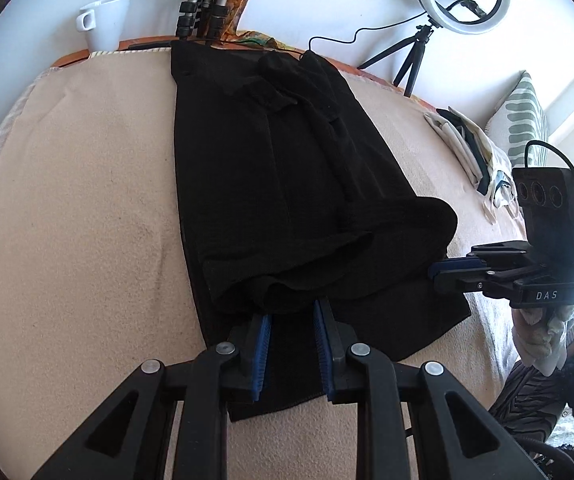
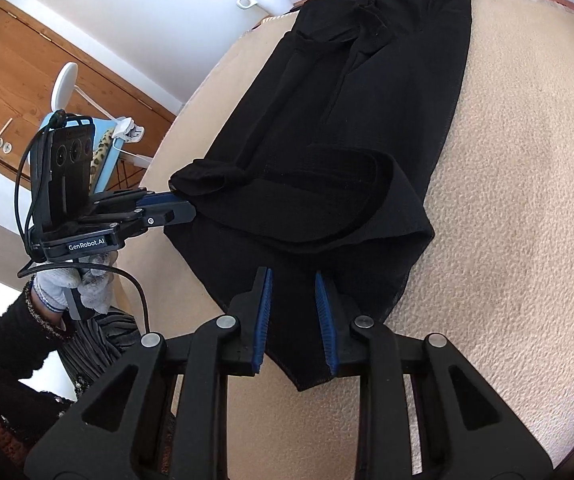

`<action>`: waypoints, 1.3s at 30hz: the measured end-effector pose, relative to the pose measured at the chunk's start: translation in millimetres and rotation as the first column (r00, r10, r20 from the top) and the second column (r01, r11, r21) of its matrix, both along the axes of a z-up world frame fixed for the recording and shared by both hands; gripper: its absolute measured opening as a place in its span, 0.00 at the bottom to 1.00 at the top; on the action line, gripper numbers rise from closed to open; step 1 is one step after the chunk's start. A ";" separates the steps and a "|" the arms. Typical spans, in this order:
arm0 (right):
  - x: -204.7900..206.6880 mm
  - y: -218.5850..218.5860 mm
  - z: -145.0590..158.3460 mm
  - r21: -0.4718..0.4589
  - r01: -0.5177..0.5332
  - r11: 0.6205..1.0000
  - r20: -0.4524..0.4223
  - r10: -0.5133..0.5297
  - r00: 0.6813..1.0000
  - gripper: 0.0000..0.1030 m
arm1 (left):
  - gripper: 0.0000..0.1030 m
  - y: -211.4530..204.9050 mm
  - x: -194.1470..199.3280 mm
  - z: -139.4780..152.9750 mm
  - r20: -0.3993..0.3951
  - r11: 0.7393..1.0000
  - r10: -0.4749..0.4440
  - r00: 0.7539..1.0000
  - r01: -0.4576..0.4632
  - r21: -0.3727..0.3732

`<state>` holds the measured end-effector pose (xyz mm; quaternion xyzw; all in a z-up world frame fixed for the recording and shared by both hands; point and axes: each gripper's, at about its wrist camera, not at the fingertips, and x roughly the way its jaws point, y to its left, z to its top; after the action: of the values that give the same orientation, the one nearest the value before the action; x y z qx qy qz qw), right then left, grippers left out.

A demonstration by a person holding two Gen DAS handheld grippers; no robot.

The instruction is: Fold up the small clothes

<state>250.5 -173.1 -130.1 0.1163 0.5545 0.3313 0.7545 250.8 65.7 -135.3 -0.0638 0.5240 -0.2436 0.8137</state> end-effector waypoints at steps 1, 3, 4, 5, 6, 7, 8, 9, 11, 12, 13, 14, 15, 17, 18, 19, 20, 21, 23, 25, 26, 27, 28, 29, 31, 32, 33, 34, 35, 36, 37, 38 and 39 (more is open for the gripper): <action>4.2 0.2 2.5 -0.008 0.009 1.000 0.017 -0.009 1.000 0.25 | 0.18 0.8 4.6 2.0 0.015 1.000 0.004 1.000 -0.004 0.003; 13.4 -1.2 8.8 -0.029 0.058 0.998 0.061 -0.056 0.997 0.25 | 0.21 1.6 13.6 6.3 0.050 0.999 0.033 0.998 -0.034 0.009; 18.2 -5.9 12.6 -0.039 0.095 0.995 0.084 -0.092 0.992 0.25 | 0.21 4.1 17.1 7.7 0.068 0.998 0.052 0.996 -0.054 0.021; 22.6 -11.8 16.5 -0.044 0.135 0.990 0.103 -0.130 0.986 0.25 | 0.21 5.9 20.2 8.8 0.078 0.997 0.070 0.995 -0.072 0.028; 25.6 -18.8 20.3 -0.044 0.170 0.984 0.120 -0.164 0.979 0.25 | 0.21 9.5 21.9 10.0 0.085 0.996 0.085 0.993 -0.087 0.022; 27.6 -26.0 24.1 -0.040 0.197 0.980 0.136 -0.190 0.972 0.25 | 0.21 13.1 23.5 10.8 0.090 0.995 0.099 0.991 -0.101 0.017; 28.7 -32.6 27.2 -0.033 0.219 0.975 0.145 -0.212 0.966 0.25 | 0.22 17.3 23.7 11.4 0.096 0.994 0.110 0.989 -0.111 0.015; 29.3 -39.8 29.0 -0.028 0.231 0.973 0.146 -0.225 0.963 0.25 | 0.23 21.0 23.6 11.7 0.100 0.993 0.115 0.988 -0.117 0.013; 29.5 -51.2 29.4 -0.021 0.248 0.968 0.130 -0.243 0.961 0.30 | 0.32 26.4 24.3 10.2 0.102 0.993 0.120 0.988 -0.122 0.009; 29.1 -56.1 27.4 -0.030 0.255 0.966 0.114 -0.250 0.961 0.39 | 0.33 28.0 25.3 8.6 0.096 0.993 0.119 0.988 -0.120 0.004; 28.4 -60.6 24.9 -0.030 0.263 0.964 0.103 -0.259 0.960 0.41 | 0.33 28.0 26.6 6.7 0.085 0.994 0.113 0.990 -0.114 -0.002; 28.2 -64.8 22.1 -0.023 0.271 0.962 0.091 -0.268 0.959 0.41 | 0.33 27.2 27.3 5.7 0.083 0.994 0.110 0.991 -0.110 -0.006; 28.7 -67.6 18.8 -0.012 0.271 0.963 0.074 -0.269 0.960 0.41 | 0.33 26.0 28.5 5.0 0.086 0.995 0.105 0.991 -0.105 -0.003; 31.8 -69.9 13.3 0.018 0.275 0.961 0.039 -0.275 0.961 0.41 | 0.32 22.8 33.0 3.2 0.084 0.995 0.097 0.992 -0.098 0.005; 32.5 -68.7 12.6 0.027 0.276 0.961 0.029 -0.277 0.961 0.41 | 0.32 22.3 34.8 2.6 0.084 0.995 0.098 0.992 -0.099 0.005; 34.0 -67.8 11.1 0.026 0.274 0.961 0.025 -0.274 0.961 0.41 | 0.30 21.3 36.4 1.5 0.079 0.995 0.097 0.992 -0.098 0.004; 34.6 -61.6 10.0 0.021 0.265 0.964 0.025 -0.266 0.964 0.41 | 0.29 20.5 38.5 0.0 0.074 0.995 0.097 0.993 -0.097 0.000; 35.6 -58.6 8.7 0.016 0.254 0.967 0.024 -0.254 0.967 0.41 | 0.26 19.8 39.7 -2.1 0.067 0.995 0.097 0.993 -0.097 -0.002; 36.3 -50.7 7.7 -0.001 0.236 0.972 0.033 -0.235 0.971 0.41 | 0.16 19.6 40.9 -6.3 0.052 0.995 0.102 0.993 -0.102 -0.007; 36.9 -45.5 6.5 -0.021 0.226 0.974 0.039 -0.225 0.974 0.37 | 0.08 20.6 41.0 -10.2 0.035 0.994 0.105 0.994 -0.105 -0.019; 37.3 -44.1 5.7 -0.016 0.220 0.975 0.037 -0.219 0.975 0.25 | 0.03 20.6 40.0 -11.0 0.034 0.994 0.104 0.994 -0.103 -0.021; 38.0 -42.2 4.7 -0.013 0.211 0.977 0.033 -0.210 0.977 0.10 | 0.02 20.0 38.6 -10.7 0.040 0.995 0.101 0.994 -0.100 -0.014; 38.0 -40.8 4.2 -0.020 0.206 0.978 0.035 -0.205 0.978 0.09 | 0.01 19.7 37.0 -9.2 0.050 0.995 0.101 0.994 -0.100 -0.009; 38.8 -39.1 4.4 -0.025 0.203 0.979 0.046 -0.202 0.978 0.08 | 0.01 19.7 35.7 -7.0 0.060 0.995 0.102 0.993 -0.102 -0.007; 39.1 -36.5 8.0 -0.011 0.201 0.980 0.076 -0.200 0.977 0.07 | 0.01 22.7 32.9 -1.8 0.082 0.993 0.118 0.990 -0.118 -0.008; 39.3 -35.5 10.4 -0.007 0.204 0.979 0.089 -0.202 0.975 0.07 | 0.01 23.5 31.7 0.2 0.092 0.993 0.122 0.988 -0.122 -0.008; 41.1 -33.7 10.8 -0.011 0.205 0.979 0.093 -0.204 0.975 0.07 | 0.01 23.1 32.1 0.6 0.097 0.993 0.116 0.988 -0.116 -0.001; 42.7 -32.0 9.5 -0.020 0.209 0.978 0.101 -0.206 0.973 0.07 | 0.01 22.2 32.7 0.5 0.104 0.993 0.117 0.988 -0.119 0.016; 44.9 -31.1 6.3 -0.035 0.217 0.976 0.105 -0.213 0.972 0.07 | 0.01 22.0 32.8 -0.3 0.112 0.992 0.120 0.986 -0.124 0.026; 47.1 -30.4 1.3 -0.045 0.217 0.975 0.089 -0.213 0.973 0.07 | 0.02 21.8 33.6 -1.9 0.107 0.991 0.123 0.987 -0.127 0.030; 49.2 -31.7 -3.0 -0.044 0.219 0.975 0.060 -0.217 0.974 0.07 | 0.05 22.4 35.0 -3.7 0.098 0.991 0.126 0.987 -0.130 0.036; 49.9 -35.4 -5.3 -0.036 0.232 0.972 0.029 -0.231 0.972 0.07 | 0.15 22.6 36.1 -4.4 0.090 0.990 0.130 0.987 -0.135 0.047; 48.5 -40.1 -4.9 -0.013 0.240 0.971 0.007 -0.240 0.971 0.07 | 0.19 22.9 36.6 -3.7 0.090 0.990 0.129 0.987 -0.134 0.052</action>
<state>299.0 -213.2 -135.1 0.1763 0.5368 0.2341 0.7911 287.4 88.6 -138.9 -0.0641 0.4897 -0.1764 0.8514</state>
